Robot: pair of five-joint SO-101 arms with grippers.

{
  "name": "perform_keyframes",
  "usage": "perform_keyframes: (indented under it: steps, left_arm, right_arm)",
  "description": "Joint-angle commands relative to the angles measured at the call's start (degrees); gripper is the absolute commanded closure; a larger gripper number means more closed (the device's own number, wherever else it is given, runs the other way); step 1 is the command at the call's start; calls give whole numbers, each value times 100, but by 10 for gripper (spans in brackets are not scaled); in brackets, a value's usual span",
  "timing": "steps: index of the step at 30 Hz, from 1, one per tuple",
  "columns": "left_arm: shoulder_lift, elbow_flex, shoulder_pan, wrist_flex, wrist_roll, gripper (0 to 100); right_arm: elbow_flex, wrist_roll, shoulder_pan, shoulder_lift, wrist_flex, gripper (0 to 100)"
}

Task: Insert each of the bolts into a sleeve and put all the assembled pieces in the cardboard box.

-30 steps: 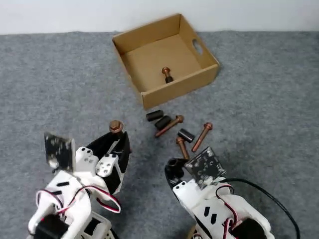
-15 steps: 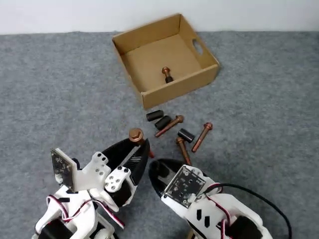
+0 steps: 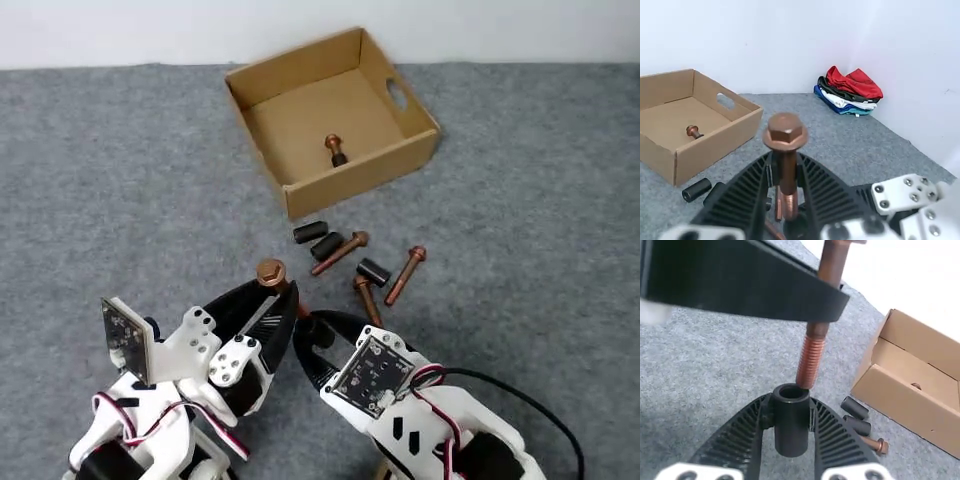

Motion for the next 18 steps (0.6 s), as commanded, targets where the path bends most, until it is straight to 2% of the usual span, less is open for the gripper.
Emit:
perform_keyframes:
  steps: [1, 18]
  left_arm:
    - [-9, -154, 44, 18, 79, 995]
    - [0, -374, 53, 70, 79, 995]
  right_arm:
    - [-97, 79, 31, -40, -215, 991]
    - [-44, 79, 277, -40, -215, 991]
